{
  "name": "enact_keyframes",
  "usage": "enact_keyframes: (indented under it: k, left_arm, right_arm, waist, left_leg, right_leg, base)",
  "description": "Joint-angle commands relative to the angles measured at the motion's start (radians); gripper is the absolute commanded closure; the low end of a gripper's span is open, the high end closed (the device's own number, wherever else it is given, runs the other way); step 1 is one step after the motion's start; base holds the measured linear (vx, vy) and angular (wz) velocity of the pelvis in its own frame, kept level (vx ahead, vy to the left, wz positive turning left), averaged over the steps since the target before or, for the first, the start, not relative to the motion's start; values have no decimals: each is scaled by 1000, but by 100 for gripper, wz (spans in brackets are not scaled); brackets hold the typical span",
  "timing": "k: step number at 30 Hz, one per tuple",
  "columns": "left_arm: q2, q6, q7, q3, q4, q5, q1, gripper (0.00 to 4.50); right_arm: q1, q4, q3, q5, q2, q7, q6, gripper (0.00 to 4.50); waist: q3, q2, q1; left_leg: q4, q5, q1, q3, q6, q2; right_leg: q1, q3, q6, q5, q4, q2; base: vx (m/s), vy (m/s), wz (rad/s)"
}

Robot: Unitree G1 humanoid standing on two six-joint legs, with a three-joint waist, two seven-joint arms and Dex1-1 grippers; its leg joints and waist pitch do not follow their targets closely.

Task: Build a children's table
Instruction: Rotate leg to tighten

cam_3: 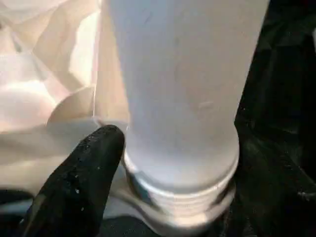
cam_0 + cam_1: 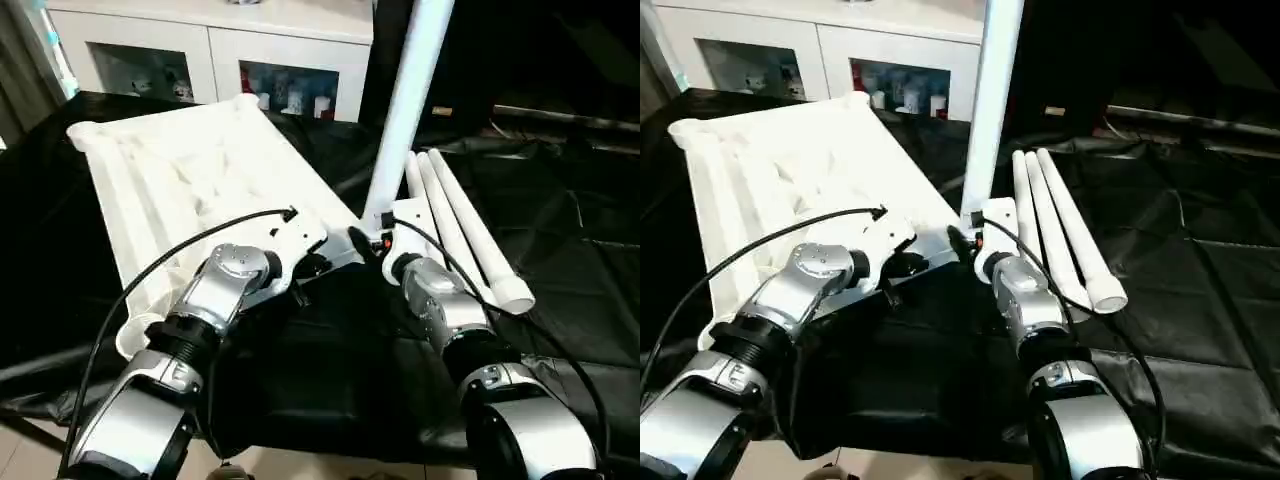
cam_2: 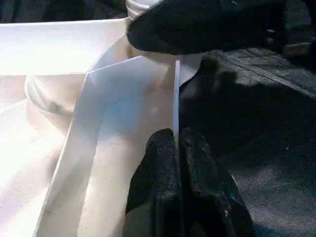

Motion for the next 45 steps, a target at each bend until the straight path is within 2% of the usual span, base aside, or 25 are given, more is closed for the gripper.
enact_keyframes:
  k: [1, 5, 8, 9, 11, 13, 14, 16, 23, 24, 30, 32, 38, 39, 41, 42, 43, 44, 45]
  left_arm:
    - [-4, -1, 5, -6, 20, -4, 18, 450]
    - [48, -19, -93, -12, -23, -20, 47, 450]
    - [99, -40, -196, -19, -71, -41, 76, 450]
    - [107, -46, -213, -21, -79, -45, 80, 450]
    - [130, -47, -258, -27, -102, -56, 94, 450]
    - [161, -57, -321, -32, -133, -76, 112, 450]
    - [180, -61, -353, -36, -148, -82, 122, 450]
    - [211, -57, -394, -44, -165, -85, 133, 450]
    - [231, -62, -409, -34, -171, -82, 141, 450]
    - [232, -61, -409, -33, -171, -82, 141, 450]
    - [242, -53, -417, -34, -189, -94, 150, 450]
    - [240, -53, -415, -34, -189, -95, 150, 450]
    - [224, -45, -385, -24, -184, -96, 148, 450]
    - [214, -42, -356, -19, -175, -90, 143, 450]
    - [166, -26, -236, -1, -132, -64, 114, 450]
    - [166, -26, -236, -1, -132, -64, 114, 450]
    - [128, -12, -153, 10, -103, -49, 93, 450]
    - [114, -7, -125, 13, -93, -45, 87, 450]
    - [82, 5, -72, 20, -76, -41, 73, 450]
  right_arm:
    - [14, 3, 68, -16, 11, 106, 4, 64]
    - [37, -47, 95, -12, -71, 301, 5, 64]
    - [44, -74, 101, -5, -145, 421, 2, 64]
    - [43, -75, 100, -6, -154, 435, -1, 64]
    - [44, -91, 104, 2, -181, 494, 4, 64]
    - [49, -123, 110, 16, -214, 563, 19, 64]
    - [53, -143, 115, 24, -231, 604, 29, 64]
    - [58, -168, 125, 26, -253, 648, 48, 64]
    - [61, -171, 141, 15, -260, 694, 53, 64]
    - [61, -171, 141, 15, -260, 696, 53, 90]
    - [83, -217, 141, 43, -246, 720, 94, 141]
    - [89, -220, 140, 45, -241, 724, 98, 163]
    - [103, -216, 128, 48, -215, 685, 112, 173]
    - [102, -198, 120, 40, -200, 634, 107, 173]
    - [89, -130, 98, 13, -152, 460, 103, 173]
    - [89, -130, 98, 13, -152, 460, 103, 173]
    - [77, -90, 78, 3, -116, 332, 113, 173]
    - [73, -76, 70, 2, -103, 288, 118, 173]
    - [62, -46, 49, 3, -71, 185, 130, 174]
  waist:
    - [-53, 2, -2]
    - [-54, -1, -2]
    - [-56, 0, -7]
    - [-56, 0, -7]
    - [-59, 1, -7]
    - [-62, 1, -7]
    - [-61, 7, -6]
    - [-61, 5, -7]
    - [-58, 6, -7]
    - [-58, 6, -7]
    - [-61, 5, -7]
    - [-60, 5, -8]
    - [-58, 5, -9]
    - [-58, 2, -9]
    - [-52, 6, -13]
    - [-51, 5, -13]
    - [-52, 5, -12]
    - [-49, 2, -12]
    - [-50, 3, -11]
  left_leg:
    - [-71, -242, -2, -3, 10, 21]
    - [-70, -233, -6, -5, 29, 23]
    - [-69, -200, -10, -4, 40, 25]
    - [-68, -198, -8, -4, 41, 26]
    - [-65, -181, -4, -1, 46, 26]
    - [-62, -142, -5, 1, 61, 27]
    - [-62, -135, -4, 0, 64, 27]
    - [-60, -123, -5, 3, 79, 26]
    - [-64, -174, 0, 2, 43, 27]
    - [-63, -172, 1, 2, 42, 27]
    - [-62, -135, -1, 2, 52, 26]
    - [-62, -140, -1, 2, 51, 26]
    - [-64, -162, 0, 1, 38, 26]
    - [-64, -166, 0, 1, 38, 26]
    - [-68, -186, 2, 1, 18, 26]
    - [-69, -214, 5, -1, 5, 25]
    - [-69, -222, 6, -2, 3, 24]
    - [-69, -227, 10, 0, -3, 25]
    - [-69, -236, 9, -3, -9, 23]
  right_leg:
    - [43, 48, -143, -336, -89, -78]
    - [48, 47, -142, -341, -89, -79]
    - [50, 48, -166, -278, -80, -78]
    - [49, 47, -171, -271, -80, -78]
    - [48, 50, -198, -224, -75, -78]
    - [53, 49, -226, -122, -62, -74]
    - [52, 49, -232, -103, -60, -74]
    - [54, 49, -248, -60, -57, -71]
    - [52, 49, -233, -160, -67, -74]
    - [53, 49, -233, -159, -66, -74]
    - [56, 49, -240, -102, -59, -72]
    - [55, 49, -240, -114, -61, -74]
    - [54, 49, -227, -162, -66, -74]
    - [53, 49, -225, -169, -67, -74]
    - [46, 50, -213, -227, -73, -75]
    - [46, 49, -199, -288, -79, -78]
    - [47, 48, -189, -312, -82, -78]
    - [39, 51, -181, -337, -85, -77]
    - [40, 50, -168, -369, -87, -78]
  base:
    - [0, 0, 0]
    - [0, 0, 0]
    - [0, 0, 0]
    - [0, 0, 0]
    - [0, 0, 0]
    - [0, 0, 0]
    - [0, 0, 0]
    - [0, 0, 0]
    - [0, 0, 0]
    - [0, 0, 0]
    - [0, 0, 0]
    - [0, 0, 0]
    - [0, 0, 0]
    - [0, 0, 0]
    - [0, 0, 0]
    - [0, 0, 0]
    - [0, 0, 0]
    - [0, 0, 0]
    - [0, 0, 0]
